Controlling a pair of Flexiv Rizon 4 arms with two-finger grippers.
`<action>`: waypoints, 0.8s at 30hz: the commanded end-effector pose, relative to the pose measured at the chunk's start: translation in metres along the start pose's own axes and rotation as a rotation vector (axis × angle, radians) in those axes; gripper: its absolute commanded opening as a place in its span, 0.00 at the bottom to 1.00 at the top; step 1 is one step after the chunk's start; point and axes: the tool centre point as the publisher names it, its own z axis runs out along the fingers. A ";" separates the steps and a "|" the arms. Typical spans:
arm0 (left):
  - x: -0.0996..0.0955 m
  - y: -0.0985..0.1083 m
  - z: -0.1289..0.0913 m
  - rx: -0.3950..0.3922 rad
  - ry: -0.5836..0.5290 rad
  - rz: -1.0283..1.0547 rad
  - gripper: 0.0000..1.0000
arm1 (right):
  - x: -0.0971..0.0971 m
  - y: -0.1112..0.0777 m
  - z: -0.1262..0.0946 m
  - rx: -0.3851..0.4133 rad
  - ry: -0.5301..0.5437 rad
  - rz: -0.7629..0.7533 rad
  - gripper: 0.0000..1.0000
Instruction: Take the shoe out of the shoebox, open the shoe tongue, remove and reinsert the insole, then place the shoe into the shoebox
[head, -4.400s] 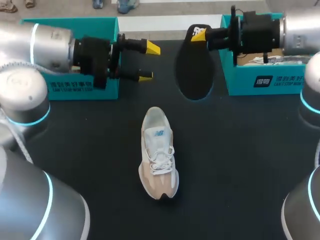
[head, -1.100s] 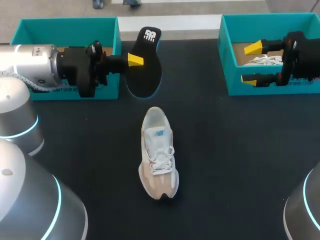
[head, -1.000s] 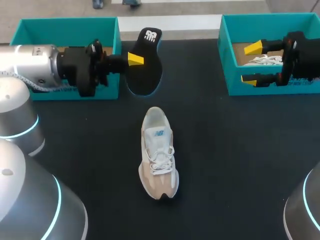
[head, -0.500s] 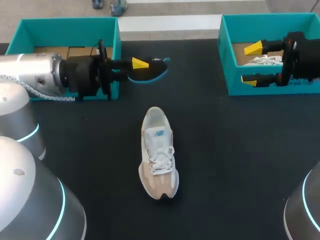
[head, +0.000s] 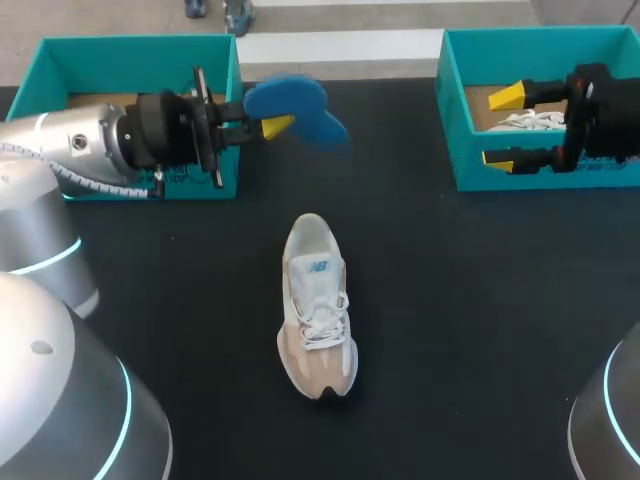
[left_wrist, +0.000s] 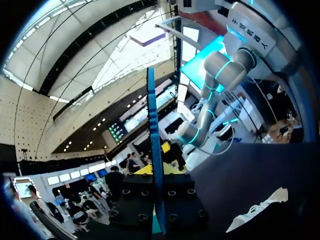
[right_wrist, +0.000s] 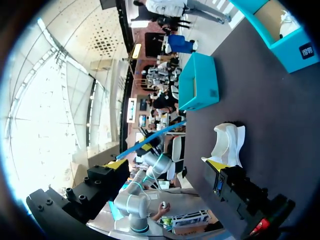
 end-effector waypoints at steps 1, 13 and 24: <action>0.002 0.001 0.002 0.084 -0.158 -0.595 0.00 | 0.000 0.001 0.001 0.001 0.000 0.001 1.00; -0.002 0.005 0.007 -0.016 -0.010 -0.946 0.00 | 0.000 0.001 0.001 0.001 0.000 0.001 1.00; -0.007 0.016 0.017 -0.122 0.235 -1.294 0.00 | 0.000 0.001 0.001 0.001 0.000 0.001 1.00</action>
